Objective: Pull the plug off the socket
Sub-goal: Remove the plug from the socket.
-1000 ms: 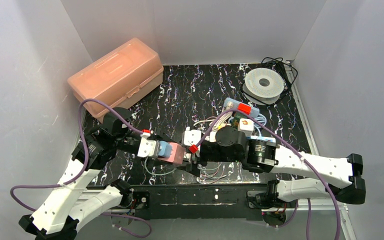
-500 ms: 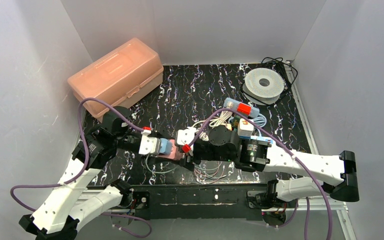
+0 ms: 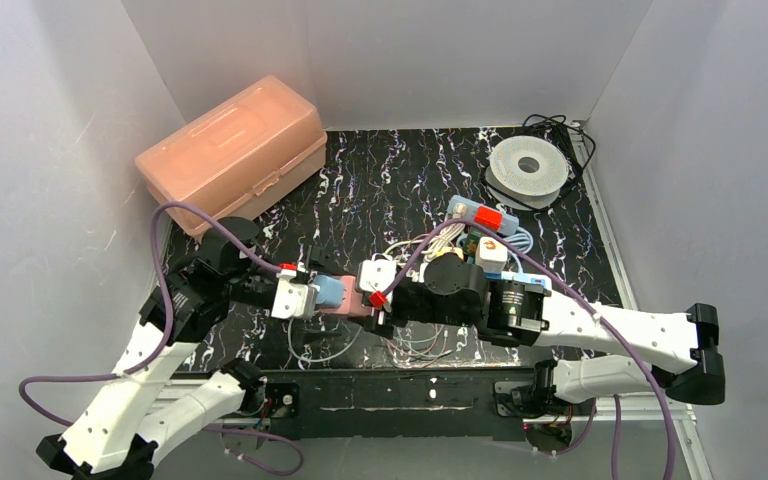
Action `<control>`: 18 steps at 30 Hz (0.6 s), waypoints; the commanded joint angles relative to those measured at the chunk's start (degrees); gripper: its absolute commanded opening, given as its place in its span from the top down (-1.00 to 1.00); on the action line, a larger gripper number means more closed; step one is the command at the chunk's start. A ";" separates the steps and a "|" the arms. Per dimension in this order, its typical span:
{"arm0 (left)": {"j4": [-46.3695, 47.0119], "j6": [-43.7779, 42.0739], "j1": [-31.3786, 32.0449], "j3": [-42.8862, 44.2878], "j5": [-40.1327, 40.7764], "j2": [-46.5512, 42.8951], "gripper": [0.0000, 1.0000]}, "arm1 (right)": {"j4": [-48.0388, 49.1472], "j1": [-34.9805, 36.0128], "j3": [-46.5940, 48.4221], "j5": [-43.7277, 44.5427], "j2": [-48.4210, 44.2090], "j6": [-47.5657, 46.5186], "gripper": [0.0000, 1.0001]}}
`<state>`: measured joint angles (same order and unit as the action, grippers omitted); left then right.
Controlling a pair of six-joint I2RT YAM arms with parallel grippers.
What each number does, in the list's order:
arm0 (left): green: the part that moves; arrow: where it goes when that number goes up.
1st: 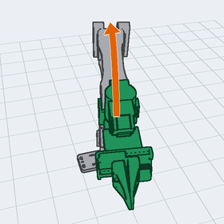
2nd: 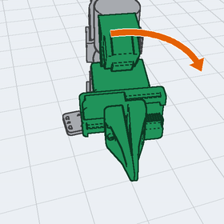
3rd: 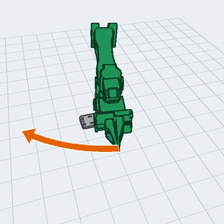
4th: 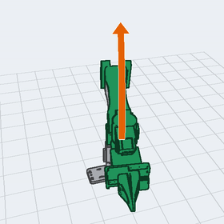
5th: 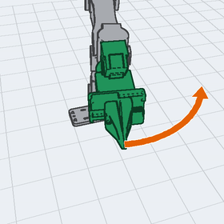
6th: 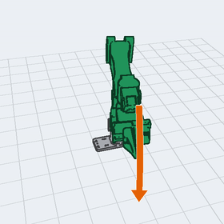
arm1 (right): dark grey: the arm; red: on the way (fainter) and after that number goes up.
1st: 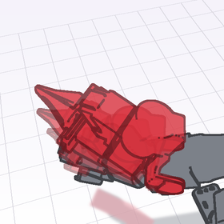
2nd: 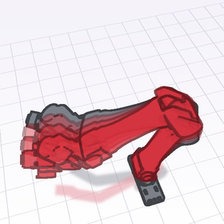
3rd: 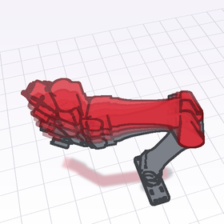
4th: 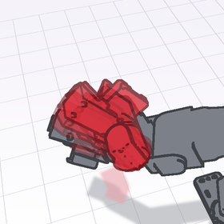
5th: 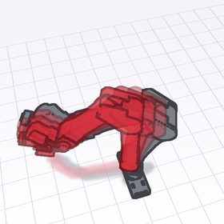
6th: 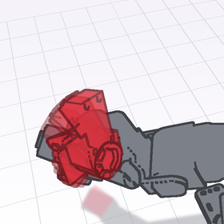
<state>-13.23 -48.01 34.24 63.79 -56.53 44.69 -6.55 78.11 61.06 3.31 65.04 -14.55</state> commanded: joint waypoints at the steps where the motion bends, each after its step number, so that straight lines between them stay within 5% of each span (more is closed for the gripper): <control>1: -7.12 -4.55 0.39 1.74 -7.49 -1.93 -0.96 | 2.10 -0.32 0.73 4.82 -3.27 -1.57 0.97; 16: -16.32 -17.42 0.35 3.29 -2.76 -2.91 -0.96 | -2.34 -0.32 -0.94 6.74 -6.31 -0.76 0.97; 18: -14.86 -13.62 0.30 4.21 -1.40 -1.89 -0.97 | -3.48 -0.32 -1.19 7.24 -7.44 -0.61 0.97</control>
<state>-22.85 -62.11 34.24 65.21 -55.20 42.50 -11.07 79.15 59.22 3.20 61.49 -15.42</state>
